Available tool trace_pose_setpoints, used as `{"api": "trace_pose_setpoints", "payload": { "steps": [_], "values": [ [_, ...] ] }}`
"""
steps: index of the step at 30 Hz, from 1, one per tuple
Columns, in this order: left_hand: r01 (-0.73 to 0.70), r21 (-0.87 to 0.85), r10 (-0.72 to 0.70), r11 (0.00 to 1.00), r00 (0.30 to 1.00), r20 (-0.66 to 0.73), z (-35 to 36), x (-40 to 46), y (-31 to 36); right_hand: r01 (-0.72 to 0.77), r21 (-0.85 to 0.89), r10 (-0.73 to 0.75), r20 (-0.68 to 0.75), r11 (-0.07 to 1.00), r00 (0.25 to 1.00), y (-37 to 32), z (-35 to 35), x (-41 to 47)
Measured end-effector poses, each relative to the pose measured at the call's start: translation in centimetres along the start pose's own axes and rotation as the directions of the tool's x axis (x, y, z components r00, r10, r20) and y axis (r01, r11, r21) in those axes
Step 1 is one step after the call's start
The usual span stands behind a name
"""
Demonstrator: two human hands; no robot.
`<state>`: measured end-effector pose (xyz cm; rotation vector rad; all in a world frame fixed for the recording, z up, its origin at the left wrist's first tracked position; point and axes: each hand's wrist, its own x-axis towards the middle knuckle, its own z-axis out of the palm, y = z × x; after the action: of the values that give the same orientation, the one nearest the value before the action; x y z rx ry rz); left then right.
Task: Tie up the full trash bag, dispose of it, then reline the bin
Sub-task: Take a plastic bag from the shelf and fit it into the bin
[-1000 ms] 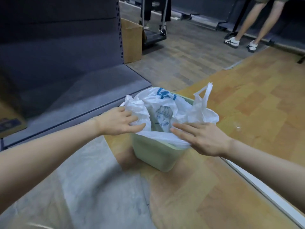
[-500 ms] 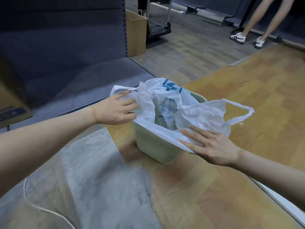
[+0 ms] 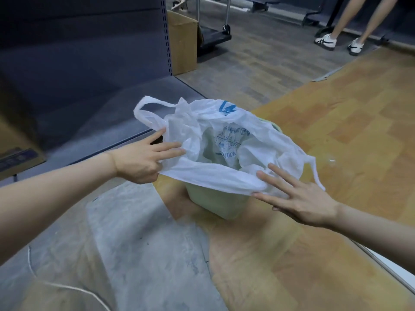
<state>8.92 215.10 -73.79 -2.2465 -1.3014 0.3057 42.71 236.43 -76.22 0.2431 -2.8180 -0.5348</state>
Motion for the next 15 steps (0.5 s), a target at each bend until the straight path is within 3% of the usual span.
{"api": "trace_pose_setpoints", "payload": {
  "steps": [3, 5, 8, 10, 12, 15],
  "values": [
    [0.08, -0.15, -0.063, 0.985, 0.991, 0.115, -0.3, 0.3, 0.4, -0.027, 0.021, 0.027, -0.011, 0.999, 1.0, 0.4, 0.3, 0.2],
    [0.139, -0.252, -0.124, 0.958, 0.989, 0.077, -0.2, 0.4, 0.2, -0.106, 0.048, 0.108, -0.032, 0.993, 0.994, 0.7, -0.1, 1.1],
    [0.221, -0.259, -0.217, 0.94, 0.975, 0.043, -0.4, 1.3, -0.4, -0.181, 0.064, 0.183, -0.025, 0.981, 0.983, 1.7, -0.8, 2.6],
    [0.268, -0.193, -0.258, 0.944, 0.963, 0.075, -0.3, 2.3, -0.6, -0.204, 0.037, 0.202, 0.057, 0.978, 0.978, 2.7, -0.9, 3.1],
    [0.311, -0.102, -0.285, 0.945, 0.935, 0.213, 0.1, 3.0, -0.8, -0.211, -0.016, 0.211, 0.146, 0.977, 0.966, 3.5, -1.0, 3.5],
    [0.421, -0.109, -0.367, 0.901, 0.871, 0.327, 0.6, 3.4, -1.0, -0.273, -0.042, 0.272, 0.329, 0.961, 0.905, 4.2, -0.8, 4.2]
  ]
}}
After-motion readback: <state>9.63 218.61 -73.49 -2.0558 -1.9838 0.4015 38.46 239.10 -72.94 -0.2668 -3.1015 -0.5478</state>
